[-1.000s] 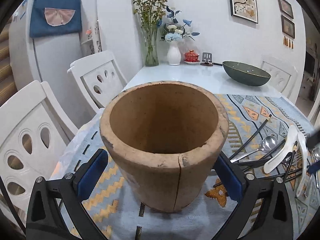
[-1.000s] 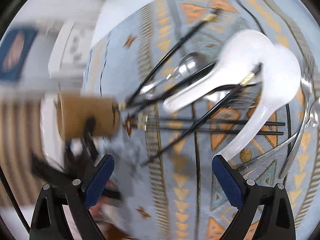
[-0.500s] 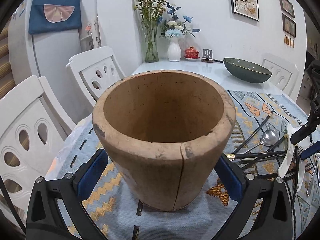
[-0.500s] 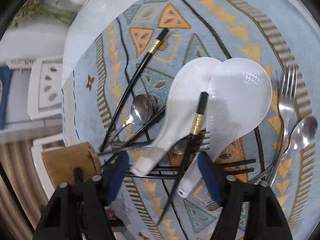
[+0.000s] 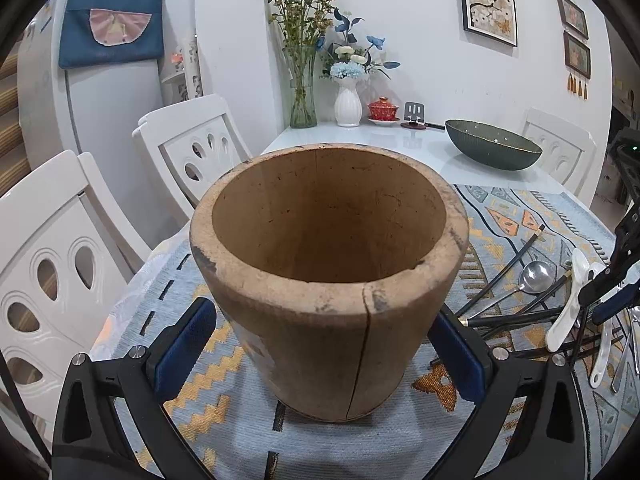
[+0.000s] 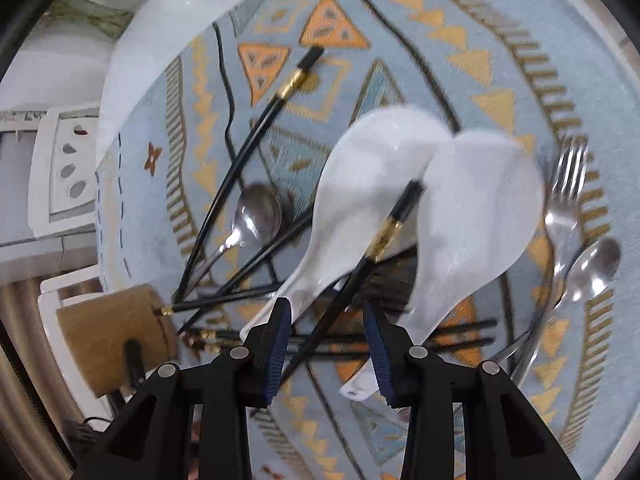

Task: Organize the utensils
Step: 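Lift the wooden holder with the left gripper while the right gripper grasps a black chopstick, then lift the black chopstick with the right gripper and drop it into the holder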

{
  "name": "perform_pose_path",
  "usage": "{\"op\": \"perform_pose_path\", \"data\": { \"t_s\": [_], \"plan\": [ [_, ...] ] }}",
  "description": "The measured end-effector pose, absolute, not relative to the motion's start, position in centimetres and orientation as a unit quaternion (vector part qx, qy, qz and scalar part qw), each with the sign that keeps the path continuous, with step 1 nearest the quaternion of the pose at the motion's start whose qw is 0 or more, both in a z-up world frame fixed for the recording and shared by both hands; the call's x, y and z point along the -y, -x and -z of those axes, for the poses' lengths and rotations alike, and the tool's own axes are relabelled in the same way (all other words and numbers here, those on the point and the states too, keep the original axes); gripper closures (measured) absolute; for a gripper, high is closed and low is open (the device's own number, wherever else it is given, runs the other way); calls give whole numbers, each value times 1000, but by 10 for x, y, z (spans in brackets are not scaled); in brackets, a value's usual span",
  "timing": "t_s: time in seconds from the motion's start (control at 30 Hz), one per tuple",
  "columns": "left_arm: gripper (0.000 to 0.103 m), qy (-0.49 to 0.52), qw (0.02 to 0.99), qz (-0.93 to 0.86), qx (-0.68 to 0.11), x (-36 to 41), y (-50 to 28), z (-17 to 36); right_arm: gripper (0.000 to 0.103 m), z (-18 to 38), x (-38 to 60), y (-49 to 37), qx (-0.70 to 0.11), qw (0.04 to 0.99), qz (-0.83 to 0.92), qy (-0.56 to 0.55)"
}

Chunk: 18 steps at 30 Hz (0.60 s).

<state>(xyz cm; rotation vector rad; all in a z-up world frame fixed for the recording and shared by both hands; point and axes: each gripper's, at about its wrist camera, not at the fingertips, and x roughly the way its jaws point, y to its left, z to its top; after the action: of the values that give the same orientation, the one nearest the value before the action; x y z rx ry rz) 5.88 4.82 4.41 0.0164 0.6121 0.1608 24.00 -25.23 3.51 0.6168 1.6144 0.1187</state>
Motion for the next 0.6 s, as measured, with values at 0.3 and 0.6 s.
{"op": "perform_pose_path", "data": {
  "t_s": [0.3, 0.6],
  "plan": [
    [0, -6, 950, -77, -302, -48, -61, -43, 93, -21, 251, -238, -697, 654, -47, -290],
    [0, -12, 948, -78, -307, -46, -62, -41, 97, -41, 209, -236, -698, 667, -106, -239]
  ]
}}
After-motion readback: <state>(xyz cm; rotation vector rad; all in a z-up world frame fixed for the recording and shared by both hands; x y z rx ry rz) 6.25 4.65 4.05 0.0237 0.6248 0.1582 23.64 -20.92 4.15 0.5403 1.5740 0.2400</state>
